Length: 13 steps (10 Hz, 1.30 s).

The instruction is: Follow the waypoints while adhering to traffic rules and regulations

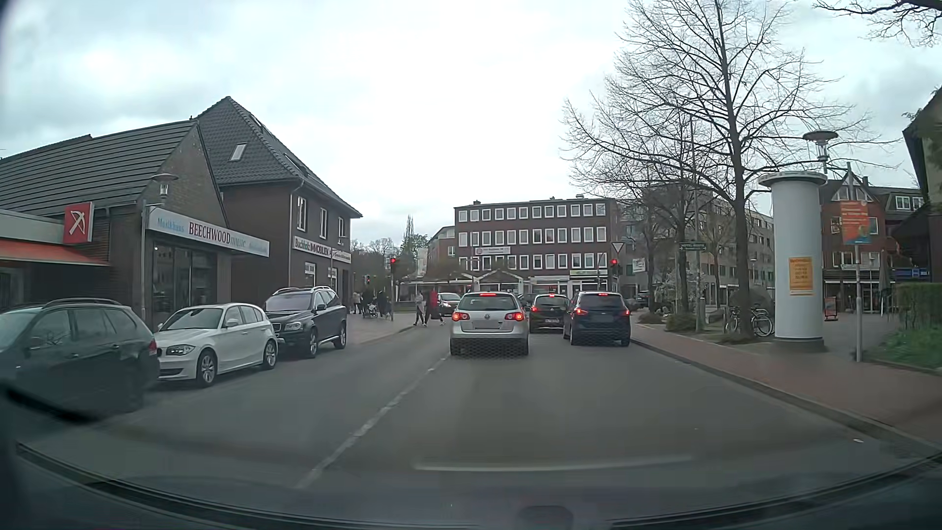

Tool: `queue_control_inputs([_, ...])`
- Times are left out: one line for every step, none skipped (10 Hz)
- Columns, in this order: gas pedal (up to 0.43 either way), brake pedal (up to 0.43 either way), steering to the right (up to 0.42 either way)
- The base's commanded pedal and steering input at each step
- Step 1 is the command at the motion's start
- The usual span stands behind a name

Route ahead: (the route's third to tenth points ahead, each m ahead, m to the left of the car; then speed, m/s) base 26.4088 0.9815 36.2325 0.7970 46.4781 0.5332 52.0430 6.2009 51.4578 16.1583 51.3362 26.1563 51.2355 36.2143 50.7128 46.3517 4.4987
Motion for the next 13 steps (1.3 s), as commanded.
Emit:
queue_control_inputs([0.067, 0.000, -0.033])
queue_control_inputs([0.059, 0.000, -0.039])
queue_control_inputs([0.059, 0.000, -0.039])
queue_control_inputs([0.047, 0.000, -0.039])
queue_control_inputs([0.039, 0.000, -0.034])
queue_control_inputs([0.039, 0.000, -0.018])
queue_control_inputs([0.039, 0.000, 0.000])
queue_control_inputs([0.028, 0.000, 0.009])
queue_control_inputs([0.028, 0.000, 0.016])
queue_control_inputs([0.020, 0.000, 0.023])
queue_control_inputs([0.000, 0.000, 0.024])
queue_control_inputs([0.000, 0.006, 0.023])
queue_control_inputs([0.000, 0.000, 0.024])
